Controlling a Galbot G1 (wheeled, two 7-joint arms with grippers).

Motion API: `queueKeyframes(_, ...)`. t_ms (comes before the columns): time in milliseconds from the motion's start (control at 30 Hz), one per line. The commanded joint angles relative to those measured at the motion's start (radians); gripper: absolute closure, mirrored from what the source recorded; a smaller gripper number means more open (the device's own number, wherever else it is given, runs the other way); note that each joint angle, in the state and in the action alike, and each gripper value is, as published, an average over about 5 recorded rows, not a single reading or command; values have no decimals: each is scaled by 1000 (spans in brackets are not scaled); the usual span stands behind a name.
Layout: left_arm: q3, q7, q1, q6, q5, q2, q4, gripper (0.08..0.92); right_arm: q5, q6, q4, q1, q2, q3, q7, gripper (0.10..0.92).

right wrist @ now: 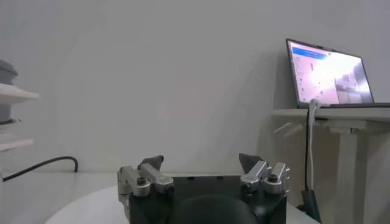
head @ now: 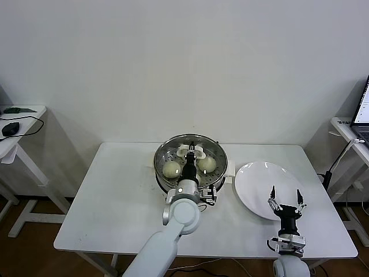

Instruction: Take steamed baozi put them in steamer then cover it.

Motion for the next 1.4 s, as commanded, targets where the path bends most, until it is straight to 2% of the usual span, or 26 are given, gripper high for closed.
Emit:
queueKeyframes(33,-3,-4,0,-4,9,-4,12,809,1,1,-1,1,0,1,0,203)
queueKeyframes(500,-19,-5,15,-10,-1,-10,9,809,0,3,-2,2,2,-1,0,203)
queueKeyframes(600,-19,-7,20,-10,0,-12,4,788,0,4,-2,2,1,0,0,203)
queueKeyframes(800,-21,-10,34,-9,2,-8,-28,630,0,4,-1,1,2,-1,0,203)
queueKeyframes(967,-21,-9,65,-6,-8,12,-100,484,-2,3,3,1,2,-2,-1,203)
queueKeyframes(1167,-15,-3,142,1,-48,85,-234,325,-7,-1,13,4,-2,-2,-2,203)
queueKeyframes(1400,-40,32,221,3,-136,181,-389,210,-33,-11,29,3,-8,-2,-18,203)
